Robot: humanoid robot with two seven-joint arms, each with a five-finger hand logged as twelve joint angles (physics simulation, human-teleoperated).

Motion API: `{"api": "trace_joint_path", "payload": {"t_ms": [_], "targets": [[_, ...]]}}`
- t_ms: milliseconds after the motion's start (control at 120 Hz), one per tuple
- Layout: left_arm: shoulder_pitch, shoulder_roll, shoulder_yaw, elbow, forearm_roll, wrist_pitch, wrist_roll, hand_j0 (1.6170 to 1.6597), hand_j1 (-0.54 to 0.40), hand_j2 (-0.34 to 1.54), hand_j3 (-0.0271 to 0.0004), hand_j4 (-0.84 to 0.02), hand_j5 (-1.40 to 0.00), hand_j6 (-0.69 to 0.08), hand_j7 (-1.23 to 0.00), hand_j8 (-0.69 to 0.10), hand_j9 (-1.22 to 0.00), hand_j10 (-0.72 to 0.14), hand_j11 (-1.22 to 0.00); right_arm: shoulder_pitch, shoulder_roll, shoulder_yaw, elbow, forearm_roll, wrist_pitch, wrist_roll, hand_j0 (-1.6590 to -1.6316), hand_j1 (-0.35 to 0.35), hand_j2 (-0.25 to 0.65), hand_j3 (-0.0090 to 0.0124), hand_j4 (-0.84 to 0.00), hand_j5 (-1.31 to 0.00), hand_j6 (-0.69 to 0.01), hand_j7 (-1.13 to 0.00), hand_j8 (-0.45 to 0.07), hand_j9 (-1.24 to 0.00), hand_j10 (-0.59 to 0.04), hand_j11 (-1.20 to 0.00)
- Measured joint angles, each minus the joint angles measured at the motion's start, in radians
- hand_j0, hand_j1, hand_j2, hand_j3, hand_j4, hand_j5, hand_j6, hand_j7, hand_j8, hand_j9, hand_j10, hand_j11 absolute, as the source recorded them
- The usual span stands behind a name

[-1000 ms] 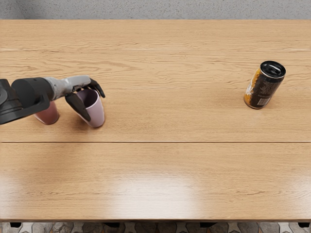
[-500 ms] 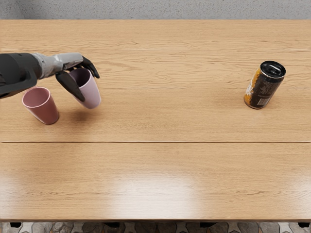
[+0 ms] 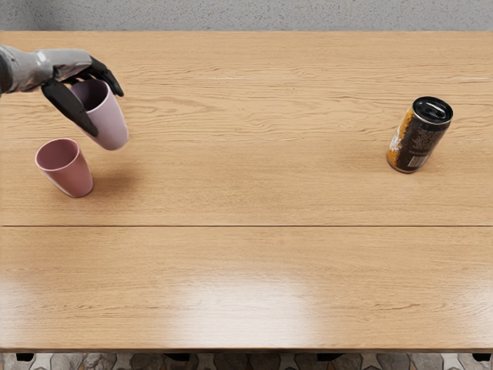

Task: Pick up cup and place in cup with left hand

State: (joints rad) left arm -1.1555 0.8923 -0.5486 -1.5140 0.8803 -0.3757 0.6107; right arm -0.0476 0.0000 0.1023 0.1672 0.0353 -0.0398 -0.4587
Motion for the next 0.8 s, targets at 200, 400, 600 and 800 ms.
{"api": "trace_joint_path", "payload": {"t_ms": [200, 400, 600, 800], "targets": [[-0.016, 0.055, -0.001, 0.000, -0.031, -0.034, 0.000, 1.6543, -0.148, 0.12, 0.0000, -0.495, -0.65, -0.288, -0.67, -0.213, -0.67, -0.295, -0.67, 0.000, 0.000, -0.001, 0.000, 0.000, 0.000, 0.000, -1.6581, -0.349, 0.000, 0.0000, 0.000, 0.00, 0.000, 0.00, 0.000, 0.00, 0.000, 0.00], [-0.021, 0.105, -0.003, -0.001, -0.043, -0.057, 0.000, 1.6550, -0.167, 0.15, 0.0000, -0.496, -0.66, -0.277, -0.67, -0.202, -0.67, -0.289, -0.67, 0.000, 0.000, -0.001, 0.000, 0.000, 0.000, 0.000, -1.6581, -0.349, 0.000, 0.0000, 0.000, 0.00, 0.000, 0.00, 0.000, 0.00, 0.000, 0.00], [-0.022, 0.123, -0.004, -0.003, -0.050, -0.067, 0.000, 1.6562, -0.165, 0.15, 0.0000, -0.506, -0.65, -0.258, -0.66, -0.213, -0.65, -0.278, -0.66, 0.001, 0.000, -0.001, 0.000, 0.000, 0.001, 0.000, -1.6581, -0.349, 0.000, 0.0000, 0.000, 0.00, 0.000, 0.00, 0.000, 0.00, 0.000, 0.00], [-0.020, 0.155, -0.002, -0.003, -0.050, -0.073, 0.000, 1.6558, -0.152, 0.13, 0.0000, -0.506, -0.65, -0.277, -0.65, -0.231, -0.65, -0.299, -0.66, 0.001, 0.000, -0.002, 0.001, -0.001, 0.001, 0.000, -1.6581, -0.349, 0.000, 0.0000, 0.000, 0.00, 0.000, 0.00, 0.000, 0.00, 0.000, 0.00]]}}
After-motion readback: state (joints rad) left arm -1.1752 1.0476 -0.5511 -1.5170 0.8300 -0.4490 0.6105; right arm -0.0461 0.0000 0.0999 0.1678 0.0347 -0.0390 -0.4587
